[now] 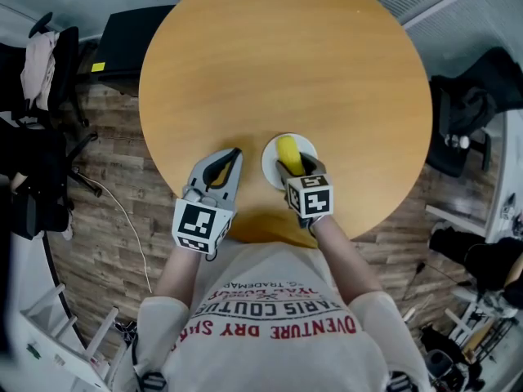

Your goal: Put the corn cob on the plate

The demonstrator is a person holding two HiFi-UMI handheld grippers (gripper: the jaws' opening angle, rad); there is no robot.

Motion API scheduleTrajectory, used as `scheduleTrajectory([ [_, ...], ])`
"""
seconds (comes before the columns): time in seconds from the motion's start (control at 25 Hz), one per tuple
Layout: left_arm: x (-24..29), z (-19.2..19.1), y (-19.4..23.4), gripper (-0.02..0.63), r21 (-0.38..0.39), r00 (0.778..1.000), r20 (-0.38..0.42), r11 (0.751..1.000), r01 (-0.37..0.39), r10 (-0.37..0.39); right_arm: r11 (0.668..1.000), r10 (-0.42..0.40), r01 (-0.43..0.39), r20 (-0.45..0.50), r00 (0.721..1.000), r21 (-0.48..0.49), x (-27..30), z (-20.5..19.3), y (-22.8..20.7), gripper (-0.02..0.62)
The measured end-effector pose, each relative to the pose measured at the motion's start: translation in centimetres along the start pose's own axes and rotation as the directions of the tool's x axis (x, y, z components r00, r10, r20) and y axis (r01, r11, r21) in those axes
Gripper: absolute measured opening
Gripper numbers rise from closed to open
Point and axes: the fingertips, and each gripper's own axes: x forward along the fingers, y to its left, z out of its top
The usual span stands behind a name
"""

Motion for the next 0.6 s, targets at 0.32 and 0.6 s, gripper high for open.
scheduleTrajectory([
  [0.32,-0.6,0.2,-0.1,0.035,0.015,1.000,0.005,1.000,0.005,-0.005,0.999,0.006,-0.011,0.091,0.996,0.050,-0.9,1.8,0.5,0.268],
  [0.6,-1.0,1.6,-1.0,0.035,0.045,0.999,0.037,0.999,0.021,-0.023,1.000,-0.016,0.014,0.195,0.981,0.010,-4.2,4.2,0.9,0.267],
])
